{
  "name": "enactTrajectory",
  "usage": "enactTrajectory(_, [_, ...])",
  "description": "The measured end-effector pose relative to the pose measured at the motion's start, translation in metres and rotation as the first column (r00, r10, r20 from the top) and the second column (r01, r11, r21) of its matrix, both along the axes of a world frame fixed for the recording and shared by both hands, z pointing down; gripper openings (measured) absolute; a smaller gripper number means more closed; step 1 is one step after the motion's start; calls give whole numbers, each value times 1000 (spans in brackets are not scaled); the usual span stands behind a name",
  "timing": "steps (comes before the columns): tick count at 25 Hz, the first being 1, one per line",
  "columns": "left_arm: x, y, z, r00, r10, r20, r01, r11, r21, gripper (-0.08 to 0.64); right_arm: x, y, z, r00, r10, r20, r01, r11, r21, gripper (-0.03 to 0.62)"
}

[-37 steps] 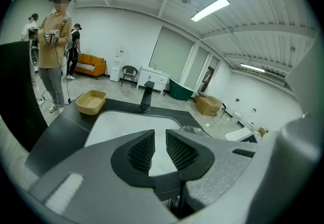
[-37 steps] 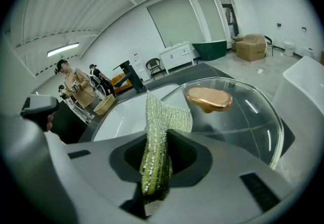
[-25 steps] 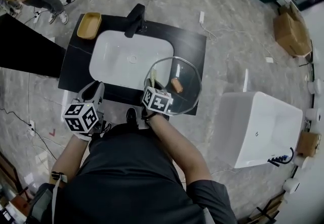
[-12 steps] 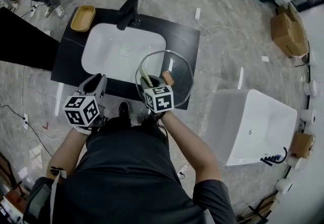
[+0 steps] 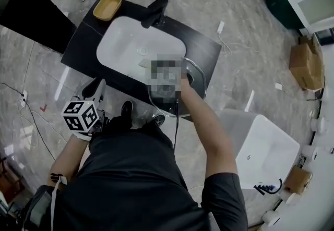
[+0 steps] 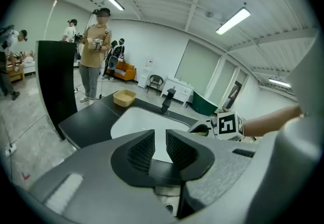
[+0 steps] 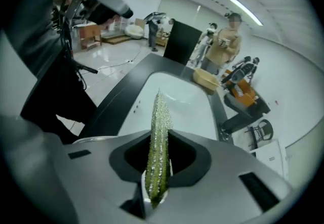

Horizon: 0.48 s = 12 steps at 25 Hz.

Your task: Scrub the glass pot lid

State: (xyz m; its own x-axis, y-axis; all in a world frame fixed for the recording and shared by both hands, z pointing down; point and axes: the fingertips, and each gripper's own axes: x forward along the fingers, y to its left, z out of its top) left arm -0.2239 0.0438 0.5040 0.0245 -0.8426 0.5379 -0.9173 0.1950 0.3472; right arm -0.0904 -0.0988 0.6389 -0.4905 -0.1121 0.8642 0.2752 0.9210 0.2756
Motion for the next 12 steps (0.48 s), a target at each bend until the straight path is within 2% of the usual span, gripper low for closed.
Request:
enactTrajectory(2, [-6, 12, 3, 999, -39, 0, 39, 999, -13, 71, 2, 16, 21, 996, -64, -65, 61, 997, -44, 64])
enactTrajectory(4, [-9, 22, 6, 997, -72, -7, 71, 997, -24, 71, 7, 33, 33, 990, -109, -92, 103, 992, -68, 64])
enactTrajectory(7, [-10, 30, 14, 995, -101, -20, 100, 994, -40, 71, 14, 57, 35, 981, -178, -77, 173, 983, -66, 64])
enactTrajectory(12, [3, 21, 21, 995, -88, -37, 87, 995, -46, 71, 33, 107, 31, 949, -309, -70, 295, 943, -156, 64])
